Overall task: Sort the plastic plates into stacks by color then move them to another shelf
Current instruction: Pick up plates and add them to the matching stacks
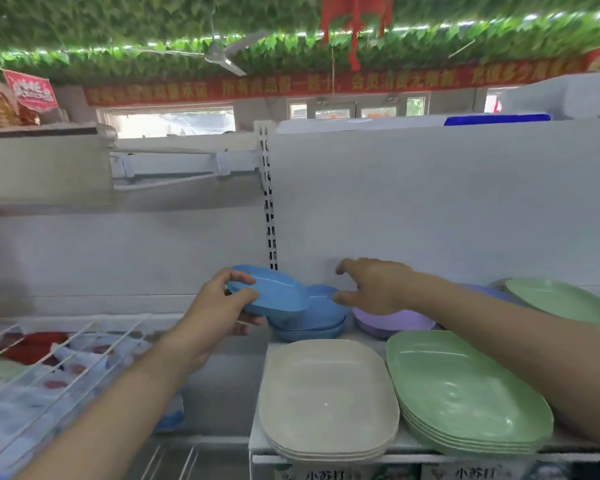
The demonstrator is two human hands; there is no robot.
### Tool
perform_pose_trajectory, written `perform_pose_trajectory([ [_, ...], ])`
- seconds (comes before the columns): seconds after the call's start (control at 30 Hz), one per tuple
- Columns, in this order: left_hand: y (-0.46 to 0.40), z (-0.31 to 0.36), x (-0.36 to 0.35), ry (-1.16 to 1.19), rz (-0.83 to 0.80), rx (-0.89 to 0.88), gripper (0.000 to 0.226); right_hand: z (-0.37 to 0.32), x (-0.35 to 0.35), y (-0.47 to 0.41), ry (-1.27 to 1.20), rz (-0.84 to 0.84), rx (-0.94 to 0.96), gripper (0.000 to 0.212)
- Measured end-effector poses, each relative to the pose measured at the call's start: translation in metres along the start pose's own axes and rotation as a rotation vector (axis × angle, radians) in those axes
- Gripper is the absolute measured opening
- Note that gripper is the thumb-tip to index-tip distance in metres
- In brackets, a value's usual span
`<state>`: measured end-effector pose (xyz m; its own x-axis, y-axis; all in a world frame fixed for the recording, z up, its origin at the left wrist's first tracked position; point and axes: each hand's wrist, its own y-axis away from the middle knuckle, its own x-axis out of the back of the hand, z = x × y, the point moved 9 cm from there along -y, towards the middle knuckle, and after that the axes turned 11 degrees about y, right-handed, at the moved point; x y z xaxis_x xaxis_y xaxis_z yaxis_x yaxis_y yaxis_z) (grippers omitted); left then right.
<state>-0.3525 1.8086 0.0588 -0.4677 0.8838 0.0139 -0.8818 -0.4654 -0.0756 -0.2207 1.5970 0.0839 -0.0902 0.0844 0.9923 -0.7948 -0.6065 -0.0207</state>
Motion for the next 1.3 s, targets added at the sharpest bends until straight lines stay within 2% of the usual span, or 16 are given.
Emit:
perform_pose_trajectory([
  [0.1,-0.016,0.000,-0.022,-0.080,-0.077,0.006,0.017,0.011,0.007,0.007,-0.010,0.031,-0.025,0.059],
  [0.2,-0.026,-0.007,-0.036,-0.390,-0.143,-0.038,0.025,0.017,0.010,0.014,-0.033,0.054,-0.046,0.056],
  [0.27,-0.030,-0.008,-0.032,-0.551,-0.129,-0.098,0.033,0.019,0.009,0.020,-0.057,0.061,-0.063,0.054],
  [0.47,-0.038,-0.020,-0.016,-0.640,-0.114,-0.096,0.053,0.017,0.001,0.033,-0.082,0.063,-0.098,0.047],
  [0.57,-0.031,-0.027,-0.031,-0.646,-0.237,-0.067,0.065,0.008,-0.002,0.034,-0.090,0.047,-0.103,0.046],
  [0.63,-0.028,-0.027,-0.038,-0.661,-0.274,-0.090,0.063,0.001,-0.004,0.033,-0.105,0.043,-0.107,0.044],
  [0.7,-0.027,-0.021,-0.033,-0.687,-0.232,-0.149,0.056,-0.006,-0.006,0.031,-0.120,0.046,-0.101,0.041],
  [0.83,-0.027,-0.006,-0.019,-0.644,-0.196,-0.266,0.025,-0.017,-0.006,0.032,-0.166,0.079,-0.078,0.038],
  [0.9,-0.024,0.001,-0.017,-0.628,-0.219,-0.299,0.018,-0.018,-0.003,0.038,-0.191,0.088,-0.080,0.037],
  [1.17,-0.001,0.015,-0.033,-0.638,-0.309,-0.409,0.016,-0.018,0.006,0.076,-0.262,0.174,-0.124,0.031],
  [1.3,0.017,0.032,-0.062,-0.618,-0.386,-0.507,0.017,-0.007,0.014,0.111,-0.306,0.227,-0.148,0.028],
])
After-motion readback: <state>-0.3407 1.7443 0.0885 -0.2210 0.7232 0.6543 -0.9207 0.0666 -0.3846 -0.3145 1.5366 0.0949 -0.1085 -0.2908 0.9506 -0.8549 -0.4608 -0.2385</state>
